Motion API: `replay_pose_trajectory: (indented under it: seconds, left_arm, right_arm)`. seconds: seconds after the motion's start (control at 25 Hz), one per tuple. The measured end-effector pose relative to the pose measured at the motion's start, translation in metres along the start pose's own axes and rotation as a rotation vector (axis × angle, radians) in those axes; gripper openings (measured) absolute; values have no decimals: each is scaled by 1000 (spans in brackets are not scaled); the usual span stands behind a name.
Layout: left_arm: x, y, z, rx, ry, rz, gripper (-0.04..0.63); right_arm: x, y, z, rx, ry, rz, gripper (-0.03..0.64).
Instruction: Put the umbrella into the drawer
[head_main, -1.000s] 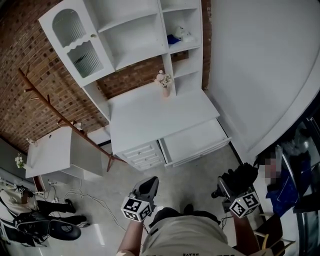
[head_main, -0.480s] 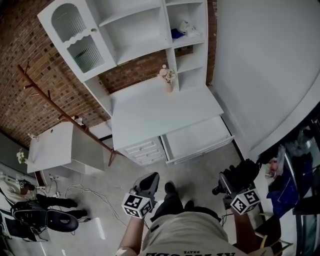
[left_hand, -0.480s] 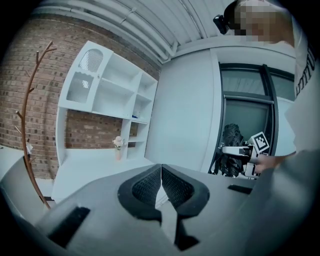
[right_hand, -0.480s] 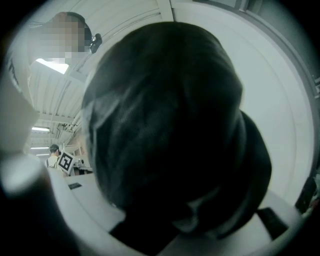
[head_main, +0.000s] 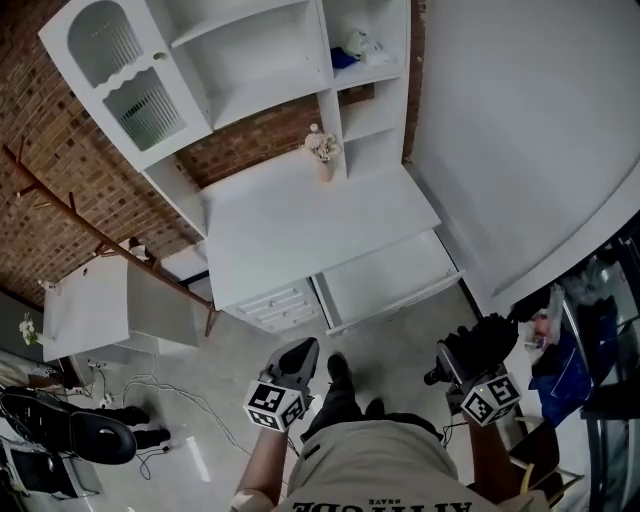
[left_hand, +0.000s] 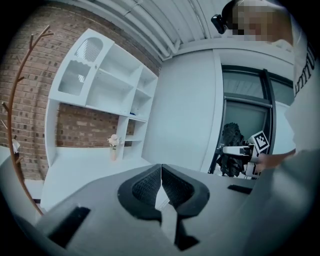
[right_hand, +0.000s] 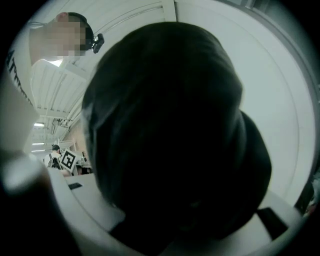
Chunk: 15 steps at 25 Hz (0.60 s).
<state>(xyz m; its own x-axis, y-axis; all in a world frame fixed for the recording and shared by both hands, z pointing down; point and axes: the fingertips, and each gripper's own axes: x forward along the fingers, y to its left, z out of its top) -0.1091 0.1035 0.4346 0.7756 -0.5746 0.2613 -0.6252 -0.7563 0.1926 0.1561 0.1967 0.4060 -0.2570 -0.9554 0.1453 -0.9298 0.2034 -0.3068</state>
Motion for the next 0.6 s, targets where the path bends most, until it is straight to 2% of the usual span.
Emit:
replay_pose_trajectory:
  seconds: [0.6]
  left_arm:
    - [81, 94, 15, -15, 45, -96, 26]
  right_arm:
    - [105, -24, -4, 63, 72, -94, 255]
